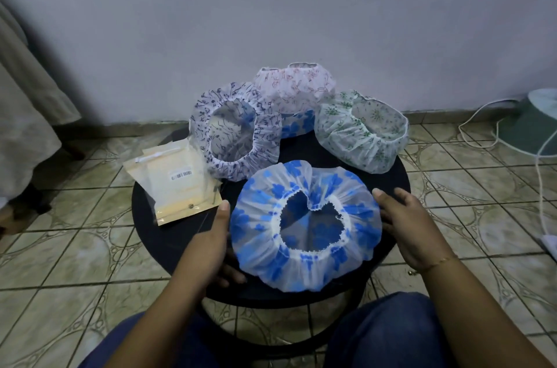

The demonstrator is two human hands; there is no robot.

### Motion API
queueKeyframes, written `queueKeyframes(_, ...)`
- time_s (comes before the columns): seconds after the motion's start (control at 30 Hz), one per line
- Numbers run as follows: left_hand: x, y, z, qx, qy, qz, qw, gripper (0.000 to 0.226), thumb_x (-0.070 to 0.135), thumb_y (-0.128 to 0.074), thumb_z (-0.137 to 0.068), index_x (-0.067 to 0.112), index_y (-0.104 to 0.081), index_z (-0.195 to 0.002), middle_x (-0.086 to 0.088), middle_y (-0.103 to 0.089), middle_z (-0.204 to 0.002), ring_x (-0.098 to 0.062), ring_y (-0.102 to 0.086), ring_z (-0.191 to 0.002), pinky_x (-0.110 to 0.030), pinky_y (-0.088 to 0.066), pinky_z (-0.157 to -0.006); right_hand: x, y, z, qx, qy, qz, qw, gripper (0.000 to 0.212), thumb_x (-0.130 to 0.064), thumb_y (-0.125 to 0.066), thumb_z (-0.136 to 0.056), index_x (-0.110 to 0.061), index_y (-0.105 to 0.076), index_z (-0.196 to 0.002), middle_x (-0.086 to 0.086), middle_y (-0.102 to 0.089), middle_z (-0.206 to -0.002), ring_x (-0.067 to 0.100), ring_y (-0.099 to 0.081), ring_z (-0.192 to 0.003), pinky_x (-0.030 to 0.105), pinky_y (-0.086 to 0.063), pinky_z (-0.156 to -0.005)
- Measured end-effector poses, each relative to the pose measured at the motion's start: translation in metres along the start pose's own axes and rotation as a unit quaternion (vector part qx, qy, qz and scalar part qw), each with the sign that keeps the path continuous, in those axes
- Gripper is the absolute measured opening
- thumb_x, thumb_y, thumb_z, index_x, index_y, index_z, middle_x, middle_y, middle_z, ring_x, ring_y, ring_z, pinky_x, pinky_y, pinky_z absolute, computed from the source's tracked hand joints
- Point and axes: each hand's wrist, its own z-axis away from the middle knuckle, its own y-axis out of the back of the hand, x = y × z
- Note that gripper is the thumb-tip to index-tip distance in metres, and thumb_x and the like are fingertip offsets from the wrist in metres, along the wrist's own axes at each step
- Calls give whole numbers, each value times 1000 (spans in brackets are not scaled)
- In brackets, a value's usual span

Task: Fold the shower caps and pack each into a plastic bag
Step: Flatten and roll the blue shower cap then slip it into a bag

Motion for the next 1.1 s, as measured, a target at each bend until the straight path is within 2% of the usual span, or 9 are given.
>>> queueKeyframes(0.1, 2, 6, -13, 40, -27, -35, 998, 63, 66, -26, -92, 15, -61, -103, -7, -70, -91, -24, -65, -58, -26, -42, -45, 4, 5, 3, 50, 23, 159, 986, 70, -45, -61, -86, -4, -39, -139, 13, -52, -134, 27, -53, -116, 42, -42, -100)
queueKeyframes(0.17, 6, 6, -23, 50, -54, -26, 997, 58, 65, -30, -92, 18, -61, -107, -1, -67, -95, -23, -65, -76, -30, -46, -54, 4, 7, 6, 29, 28, 207, 977, 60, -54, -56, -86, 1, -63, -110, 19, -64, -114, 32, -60, -101, 45, -46, -91)
queueKeyframes(0.27, 15, -2, -36, 53, -83, -41, 994, 52, 66, -33, -91, 22, -62, -90, 0, -64, -94, -20, -59, -89, -32, -44, -65, -2, 4, 12, -13, 5, 249, 968, 57, -57, -47, -88, -5, -65, -78, 13, -67, -82, 23, -57, -68, 33, -44, -62)
queueKeyframes(0.47, 13, -13, -47, 63, -148, -121, 980, 52, 58, -48, -90, 11, -49, -66, -8, -49, -65, -19, -46, -61, -32, -33, -60, 0, -7, 5, -9, 42, 212, 976, 51, -53, -48, -91, -5, -59, -76, 11, -61, -69, 20, -58, -58, 29, -46, -51)
queueKeyframes(0.6, 5, -16, -42, 100, -167, -129, 972, 54, 49, -46, -94, -1, -53, -77, -11, -56, -72, -18, -49, -64, -32, -34, -58, -2, -16, 1, -28, 75, 203, 976, 52, -55, -53, -86, -3, -58, -79, 7, -58, -71, 17, -56, -61, 30, -48, -53)
queueKeyframes(0.73, 6, -17, -37, 131, -160, -167, 964, 44, 44, -40, -98, 12, -43, -69, -3, -51, -70, -22, -47, -68, -34, -29, -55, 3, -26, -14, 11, 128, 237, 963, 39, -40, -70, -80, -3, -59, -85, 5, -60, -79, 13, -53, -67, 24, -41, -57)
queueKeyframes(0.9, -2, -6, -42, 186, -149, -166, 957, 44, 42, -37, -99, 6, -51, -79, -11, -54, -79, -30, -51, -78, -35, -28, -62, 4, -16, -45, 76, 139, 259, 953, 46, -45, -77, -71, -8, -56, -87, 4, -60, -82, 20, -57, -72, 29, -41, -62)
queueKeyframes(1.0, -2, -8, -38, 183, -157, -152, 959, 39, 42, -40, -98, 7, -50, -84, -5, -54, -76, -31, -55, -81, -35, -29, -58, -3, -16, -47, 66, 126, 238, 961, 52, -41, -78, -72, -7, -58, -107, 5, -62, -95, 19, -58, -85, 29, -44, -72)
queueKeyframes(1.1, -2, -14, -26, 174, -158, -92, 968, 35, 44, -46, -95, 12, -47, -109, -2, -56, -98, -23, -54, -91, -31, -36, -69, -3, -16, -42, 42, 115, 193, 974, 64, -42, -72, -78, -7, -51, -126, 4, -61, -96, 16, -56, -86, 30, -44, -79)
